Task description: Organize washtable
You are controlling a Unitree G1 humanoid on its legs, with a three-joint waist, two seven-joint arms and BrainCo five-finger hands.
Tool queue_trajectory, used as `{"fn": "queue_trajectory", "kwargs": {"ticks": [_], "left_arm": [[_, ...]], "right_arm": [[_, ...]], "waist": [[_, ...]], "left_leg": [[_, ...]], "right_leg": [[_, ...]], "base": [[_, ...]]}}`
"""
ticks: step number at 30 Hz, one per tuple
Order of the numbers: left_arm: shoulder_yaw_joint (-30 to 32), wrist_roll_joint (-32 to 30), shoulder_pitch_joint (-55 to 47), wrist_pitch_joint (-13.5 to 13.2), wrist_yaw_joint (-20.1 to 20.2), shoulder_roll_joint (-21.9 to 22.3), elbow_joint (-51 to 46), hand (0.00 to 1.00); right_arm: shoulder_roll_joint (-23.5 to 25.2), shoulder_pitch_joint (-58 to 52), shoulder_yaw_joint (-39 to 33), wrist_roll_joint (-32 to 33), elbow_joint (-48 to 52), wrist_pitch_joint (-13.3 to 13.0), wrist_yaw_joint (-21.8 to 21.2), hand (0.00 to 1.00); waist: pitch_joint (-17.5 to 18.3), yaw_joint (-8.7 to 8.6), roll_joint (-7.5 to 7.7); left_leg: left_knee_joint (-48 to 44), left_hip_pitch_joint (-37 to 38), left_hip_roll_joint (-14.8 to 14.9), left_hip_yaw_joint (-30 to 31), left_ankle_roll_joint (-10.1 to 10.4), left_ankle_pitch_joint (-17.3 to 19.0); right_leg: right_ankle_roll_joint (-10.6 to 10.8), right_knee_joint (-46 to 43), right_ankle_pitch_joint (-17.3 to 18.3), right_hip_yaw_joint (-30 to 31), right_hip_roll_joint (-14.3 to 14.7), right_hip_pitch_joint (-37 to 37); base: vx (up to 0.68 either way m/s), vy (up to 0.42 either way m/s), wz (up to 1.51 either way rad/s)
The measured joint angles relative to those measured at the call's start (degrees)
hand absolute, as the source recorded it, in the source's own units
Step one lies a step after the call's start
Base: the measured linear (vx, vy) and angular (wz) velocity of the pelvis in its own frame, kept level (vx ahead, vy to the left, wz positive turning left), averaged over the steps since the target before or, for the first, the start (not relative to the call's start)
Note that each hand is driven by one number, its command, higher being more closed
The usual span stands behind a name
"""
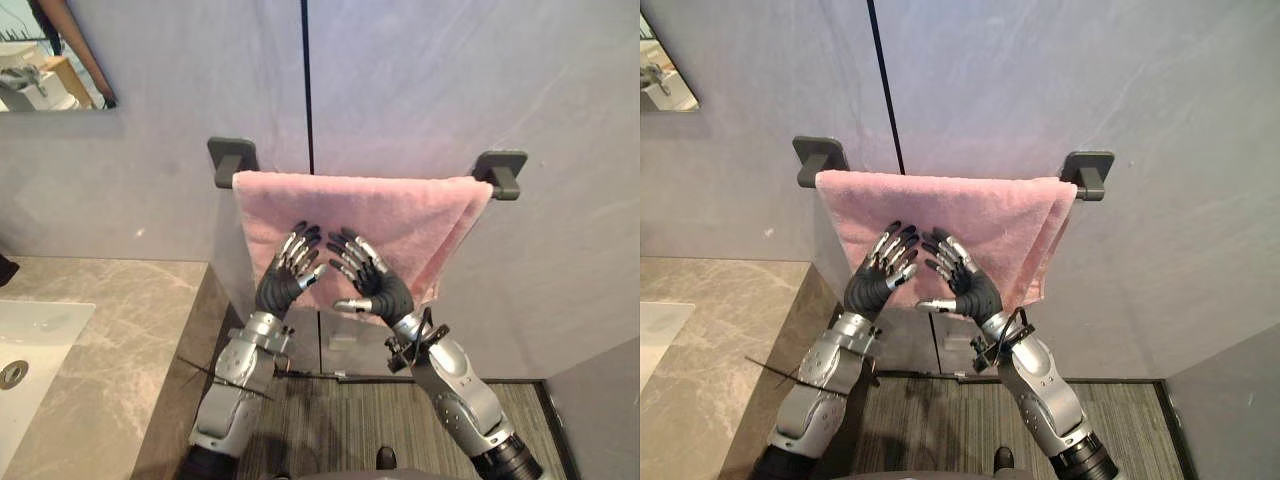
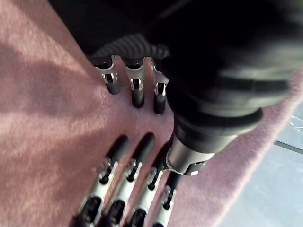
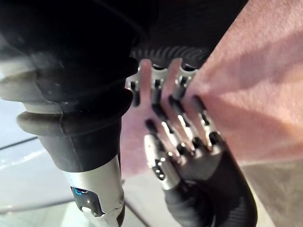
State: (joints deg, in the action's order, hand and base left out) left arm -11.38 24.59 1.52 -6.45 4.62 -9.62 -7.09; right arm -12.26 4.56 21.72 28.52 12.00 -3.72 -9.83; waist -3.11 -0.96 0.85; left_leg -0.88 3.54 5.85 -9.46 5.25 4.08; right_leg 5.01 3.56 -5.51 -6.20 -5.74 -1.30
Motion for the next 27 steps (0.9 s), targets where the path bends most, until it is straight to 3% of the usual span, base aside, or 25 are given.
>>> {"fn": "queue_trajectory", "kwargs": {"ticks": [3,13,24,27], "left_arm": [[3.0,-3.2,2.8,0.0,-2.5,0.0,2.4,0.0],[7.2,-3.0,4.2,-0.4,-4.6,1.1,4.4,0.0],[12.7,-4.1,1.1,-0.2,-4.9,4.1,7.8,0.0],[14.1,-5.0,-2.3,0.0,-4.7,5.6,10.9,0.0]], "right_arm": [[0.0,1.8,-1.9,-2.1,-0.1,0.0,1.4,0.0],[0.8,1.7,-4.4,-2.2,-2.0,0.0,2.1,0.0],[3.1,-10.5,-5.8,-4.6,-4.4,1.2,-0.8,0.0],[4.0,-13.9,-6.6,-6.5,-9.3,1.9,-1.9,0.0]], "waist": [[0.0,-0.14,-0.02],[-0.2,-1.07,-0.2],[-0.3,-1.43,-0.48],[-0.3,-1.45,-0.54]], "left_leg": [[0.1,-0.8,0.0,0.0,0.0,0.0],[0.8,-1.6,-0.1,-0.1,0.0,0.0],[0.4,-0.5,0.0,-0.1,-0.1,0.0],[0.5,0.2,0.1,-0.1,-0.1,0.0]], "right_leg": [[0.0,0.6,-0.2,-0.1,0.0,-0.5],[0.1,1.9,-0.7,-0.1,0.1,-0.9],[-0.1,2.0,-1.2,0.0,0.2,0.2],[-0.1,2.1,-1.2,0.0,0.2,0.9]], "base": [[0.01,-0.003,0.0],[0.0,-0.001,0.0],[-0.05,-0.01,-0.01],[0.0,0.0,0.0]]}}
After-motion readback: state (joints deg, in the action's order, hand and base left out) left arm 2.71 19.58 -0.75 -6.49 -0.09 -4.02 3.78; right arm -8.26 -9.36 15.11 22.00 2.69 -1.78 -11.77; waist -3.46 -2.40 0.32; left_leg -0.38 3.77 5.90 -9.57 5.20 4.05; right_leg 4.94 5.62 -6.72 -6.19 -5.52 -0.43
